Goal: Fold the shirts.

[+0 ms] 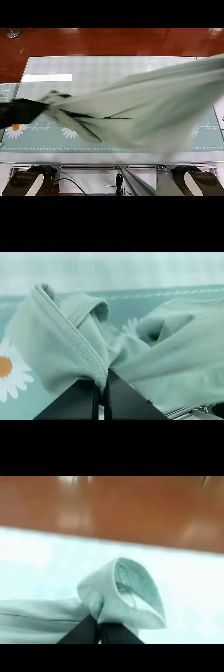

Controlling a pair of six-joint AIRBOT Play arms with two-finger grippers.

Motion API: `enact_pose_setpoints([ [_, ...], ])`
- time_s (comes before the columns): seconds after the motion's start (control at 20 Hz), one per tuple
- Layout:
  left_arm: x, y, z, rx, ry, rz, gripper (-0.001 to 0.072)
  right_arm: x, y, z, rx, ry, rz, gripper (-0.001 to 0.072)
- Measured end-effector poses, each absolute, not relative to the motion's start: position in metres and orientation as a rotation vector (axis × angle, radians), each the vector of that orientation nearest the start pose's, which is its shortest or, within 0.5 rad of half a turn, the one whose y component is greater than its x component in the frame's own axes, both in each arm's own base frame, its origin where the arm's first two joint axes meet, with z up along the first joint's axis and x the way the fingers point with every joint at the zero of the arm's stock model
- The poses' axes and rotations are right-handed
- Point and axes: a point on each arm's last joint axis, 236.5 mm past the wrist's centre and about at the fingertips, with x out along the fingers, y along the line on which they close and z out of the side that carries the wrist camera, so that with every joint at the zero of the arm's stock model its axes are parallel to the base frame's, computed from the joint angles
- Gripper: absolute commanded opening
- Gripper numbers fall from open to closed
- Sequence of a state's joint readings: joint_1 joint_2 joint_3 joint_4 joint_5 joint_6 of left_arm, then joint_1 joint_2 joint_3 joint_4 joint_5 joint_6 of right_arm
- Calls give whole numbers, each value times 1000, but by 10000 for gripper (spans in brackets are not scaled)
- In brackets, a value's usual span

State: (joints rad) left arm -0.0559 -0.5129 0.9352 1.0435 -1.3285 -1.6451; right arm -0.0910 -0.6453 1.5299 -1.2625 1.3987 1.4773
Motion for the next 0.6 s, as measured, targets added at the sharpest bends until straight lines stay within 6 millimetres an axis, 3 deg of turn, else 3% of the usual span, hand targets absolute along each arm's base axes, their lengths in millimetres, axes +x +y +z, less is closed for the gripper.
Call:
enact_pose_setpoints([
  [0.2, 247, -129, 62, -507, 1060, -352, 22, 326, 46, 243, 165, 706, 219, 30],
  [0.3, 257, -126, 19, -532, 1105, -302, 22, 364, 45, 199, 220, 778, 212, 30],
  [0.45, 276, -121, -23, -557, 1151, -233, 49, 416, 48, 139, 324, 848, 203, 31],
  [0.5, 283, -120, -33, -564, 1167, -215, 267, 431, 50, 121, 372, 865, 201, 64],
  [0.55, 289, -120, -40, -566, 1184, -204, 719, 445, 51, 102, 416, 878, 193, 317],
  [0.6, 294, -121, -46, -568, 1210, -199, 707, 455, 52, 88, 464, 890, 190, 647],
])
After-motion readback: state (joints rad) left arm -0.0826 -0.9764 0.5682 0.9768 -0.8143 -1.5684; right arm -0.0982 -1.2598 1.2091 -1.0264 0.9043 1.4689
